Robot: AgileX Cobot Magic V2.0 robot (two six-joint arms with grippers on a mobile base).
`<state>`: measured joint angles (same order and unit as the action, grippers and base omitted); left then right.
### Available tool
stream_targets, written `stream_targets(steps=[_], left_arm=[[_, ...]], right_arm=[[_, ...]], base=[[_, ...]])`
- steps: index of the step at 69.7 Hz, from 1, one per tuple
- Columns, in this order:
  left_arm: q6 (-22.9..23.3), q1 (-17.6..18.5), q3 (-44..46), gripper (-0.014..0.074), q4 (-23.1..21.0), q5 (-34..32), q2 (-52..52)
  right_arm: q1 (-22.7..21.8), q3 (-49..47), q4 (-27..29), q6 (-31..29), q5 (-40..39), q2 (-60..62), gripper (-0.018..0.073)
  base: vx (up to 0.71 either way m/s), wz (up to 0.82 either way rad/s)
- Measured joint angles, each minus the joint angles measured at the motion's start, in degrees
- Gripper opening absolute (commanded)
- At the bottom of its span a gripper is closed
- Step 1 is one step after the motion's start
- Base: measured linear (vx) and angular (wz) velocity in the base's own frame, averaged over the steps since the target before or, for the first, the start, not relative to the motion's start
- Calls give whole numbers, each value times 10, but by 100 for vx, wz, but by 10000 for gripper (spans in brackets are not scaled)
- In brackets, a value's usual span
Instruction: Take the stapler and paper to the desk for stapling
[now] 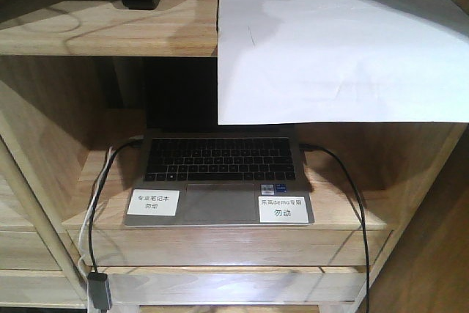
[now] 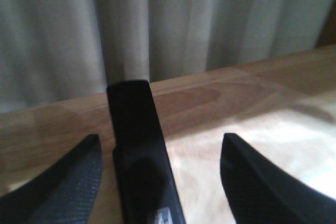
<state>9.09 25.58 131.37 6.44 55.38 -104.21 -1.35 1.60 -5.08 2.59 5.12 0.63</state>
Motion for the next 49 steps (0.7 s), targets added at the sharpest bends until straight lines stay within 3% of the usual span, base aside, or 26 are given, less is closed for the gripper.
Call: stream_targets(steps=[16,49], left_arm=[[19,0,30,471,34,31,-26],[21,0,30,471,25,50,-61]], right_arm=[[0,0,0,0,0,0,-9],[0,0,0,0,0,0,-9]], base=[[0,0],[0,0]])
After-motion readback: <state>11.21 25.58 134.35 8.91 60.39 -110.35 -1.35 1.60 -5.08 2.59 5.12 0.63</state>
